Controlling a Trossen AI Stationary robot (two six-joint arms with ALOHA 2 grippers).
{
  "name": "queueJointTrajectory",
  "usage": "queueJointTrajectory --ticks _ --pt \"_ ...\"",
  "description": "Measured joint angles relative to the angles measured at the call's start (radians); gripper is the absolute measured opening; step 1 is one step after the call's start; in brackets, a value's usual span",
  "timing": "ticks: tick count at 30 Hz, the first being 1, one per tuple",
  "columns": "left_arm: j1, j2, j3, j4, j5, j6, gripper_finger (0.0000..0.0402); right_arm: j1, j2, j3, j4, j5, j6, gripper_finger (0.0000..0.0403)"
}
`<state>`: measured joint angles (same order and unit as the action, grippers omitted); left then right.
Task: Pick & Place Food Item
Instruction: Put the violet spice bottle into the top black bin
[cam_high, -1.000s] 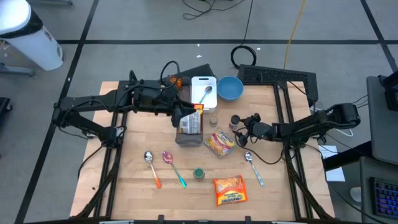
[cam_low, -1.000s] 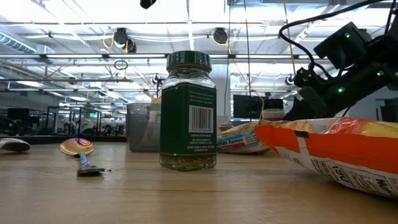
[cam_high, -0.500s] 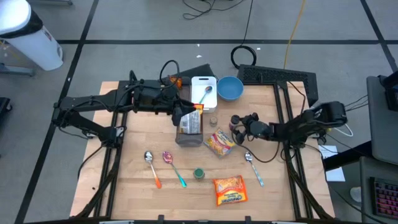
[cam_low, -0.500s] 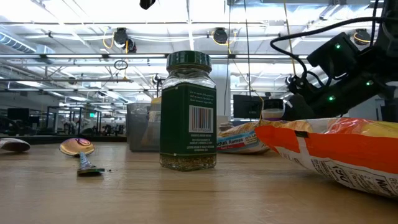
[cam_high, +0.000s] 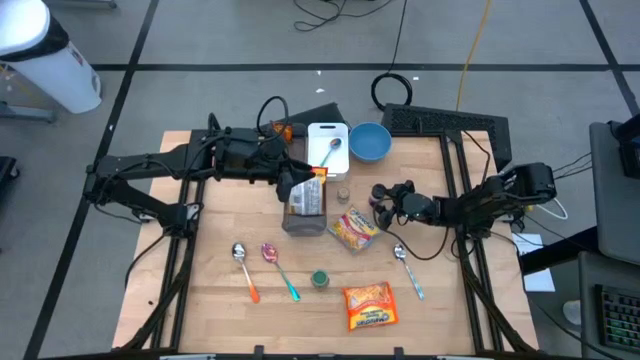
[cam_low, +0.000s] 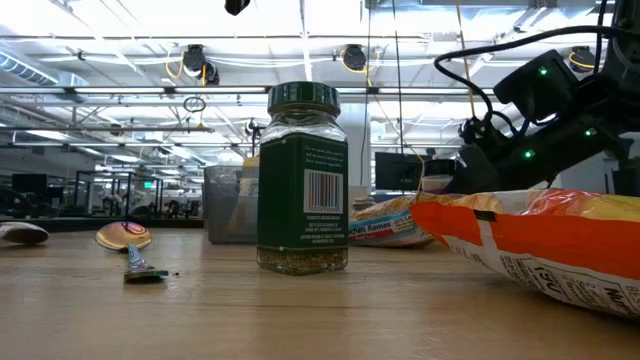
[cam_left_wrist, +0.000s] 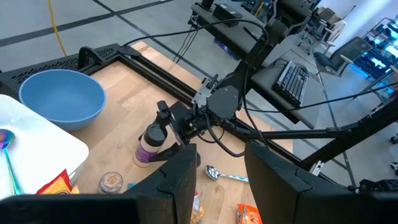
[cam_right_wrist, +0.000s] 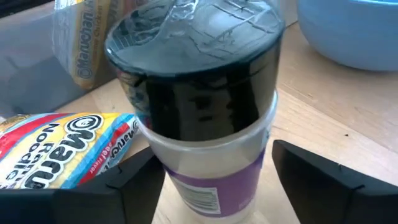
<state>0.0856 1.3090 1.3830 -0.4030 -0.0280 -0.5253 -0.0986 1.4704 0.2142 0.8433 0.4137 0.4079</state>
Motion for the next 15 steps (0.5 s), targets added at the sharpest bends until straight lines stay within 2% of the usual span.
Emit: queueJointTrajectory --ticks 9,15 --pt "0.0 0.0 0.0 -0.001 0.0 0.001 0.0145 0.0 0.0 0.0 -0.001 -0.003 0.025 0.0215" --pt "0.0 0.0 0.0 -0.002 0.0 0.001 0.0145 0.0 0.0 0.0 0.0 -0.026 0.02 0.0208"
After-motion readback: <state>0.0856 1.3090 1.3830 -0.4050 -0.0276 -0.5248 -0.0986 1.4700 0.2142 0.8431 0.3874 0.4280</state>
